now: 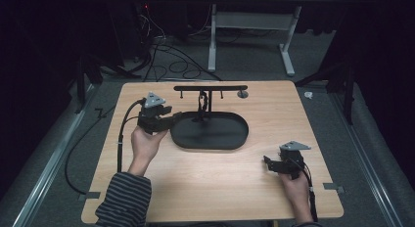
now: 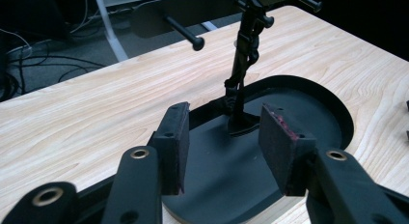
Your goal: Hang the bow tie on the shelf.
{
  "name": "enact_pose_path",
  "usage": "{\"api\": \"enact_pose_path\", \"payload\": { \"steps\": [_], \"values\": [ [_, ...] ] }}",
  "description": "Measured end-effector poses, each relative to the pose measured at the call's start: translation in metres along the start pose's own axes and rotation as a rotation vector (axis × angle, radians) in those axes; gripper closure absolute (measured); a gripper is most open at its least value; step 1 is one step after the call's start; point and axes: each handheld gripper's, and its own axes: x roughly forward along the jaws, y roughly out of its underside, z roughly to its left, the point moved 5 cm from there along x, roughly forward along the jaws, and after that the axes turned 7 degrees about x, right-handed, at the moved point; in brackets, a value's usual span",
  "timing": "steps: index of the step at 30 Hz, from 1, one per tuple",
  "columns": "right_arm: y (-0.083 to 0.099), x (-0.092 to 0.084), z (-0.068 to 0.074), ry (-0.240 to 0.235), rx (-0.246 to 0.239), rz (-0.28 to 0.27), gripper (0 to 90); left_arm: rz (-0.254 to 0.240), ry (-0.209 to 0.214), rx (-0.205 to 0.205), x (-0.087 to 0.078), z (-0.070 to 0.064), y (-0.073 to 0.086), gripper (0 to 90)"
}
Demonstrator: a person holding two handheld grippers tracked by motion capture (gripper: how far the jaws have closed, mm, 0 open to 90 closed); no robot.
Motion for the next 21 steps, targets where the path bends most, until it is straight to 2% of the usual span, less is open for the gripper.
{"api": "enact_pose_path", "payload": {
  "steps": [21],
  "values": [
    [0.0,0.0,0.0,0.0,0.0,0.0,24.0,-0.027,-0.033,-0.053,-0.027,0.011,0.018,50.9]
  ]
}}
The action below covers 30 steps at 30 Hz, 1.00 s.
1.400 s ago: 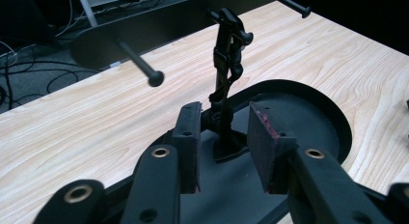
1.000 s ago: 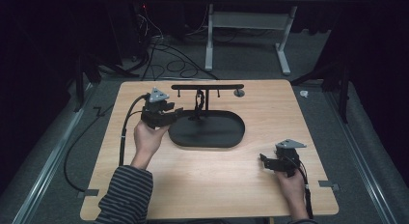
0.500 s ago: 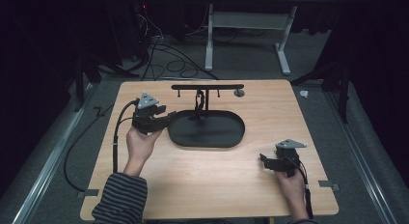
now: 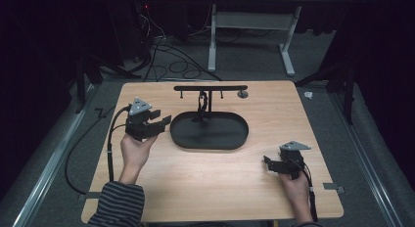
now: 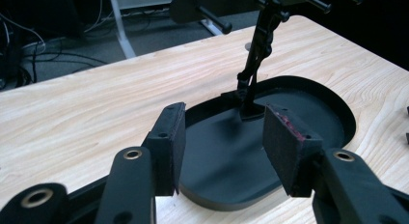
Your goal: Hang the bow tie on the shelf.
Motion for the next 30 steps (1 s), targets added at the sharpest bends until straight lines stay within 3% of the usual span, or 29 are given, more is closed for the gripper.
{"api": "enact_pose_path", "payload": {
  "steps": [14,30],
  "values": [
    [0.0,0.0,0.0,0.0,0.0,0.0,24.0,-0.029,-0.019,-0.03,-0.016,0.002,0.009,50.0],
    [0.0,0.0,0.0,0.001,0.001,0.0,24.1,-0.02,-0.041,-0.051,-0.026,0.007,0.024,49.2]
  ]
}}
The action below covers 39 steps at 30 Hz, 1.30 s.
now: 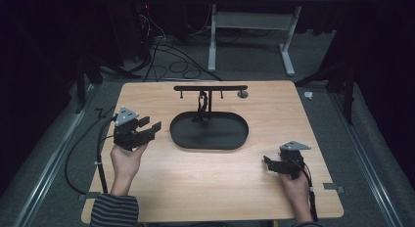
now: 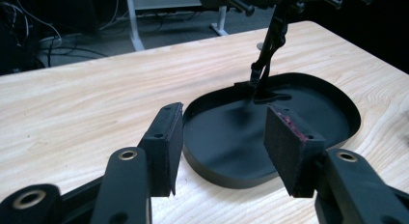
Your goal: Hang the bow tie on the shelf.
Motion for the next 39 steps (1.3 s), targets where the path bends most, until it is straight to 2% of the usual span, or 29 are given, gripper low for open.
{"api": "enact_pose_path", "payload": {
  "steps": [7,15,39],
  "values": [
    [0.0,0.0,0.0,0.0,0.001,0.0,24.1,-0.005,-0.003,-0.019,-0.004,0.001,0.005,48.4],
    [0.0,0.0,0.0,0.0,0.001,0.0,24.1,-0.002,-0.005,-0.023,-0.006,0.0,0.01,47.2],
    [0.0,0.0,0.0,0.0,0.0,0.0,24.1,0.028,0.001,-0.056,-0.008,-0.002,0.035,45.7]
  ]
}}
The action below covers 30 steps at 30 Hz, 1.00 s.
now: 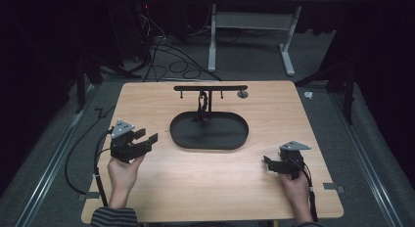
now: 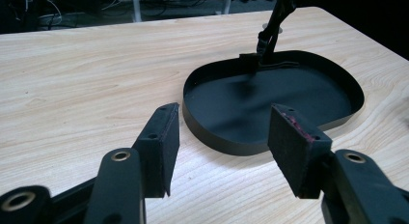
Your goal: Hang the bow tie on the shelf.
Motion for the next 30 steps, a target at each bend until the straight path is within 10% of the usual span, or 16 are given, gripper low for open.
{"api": "enact_pose_path", "payload": {
  "steps": [30],
  "values": [
    [0.0,0.0,0.0,0.002,0.002,0.0,24.1,0.036,0.017,-0.061,0.002,-0.004,0.037,45.2]
  ]
}}
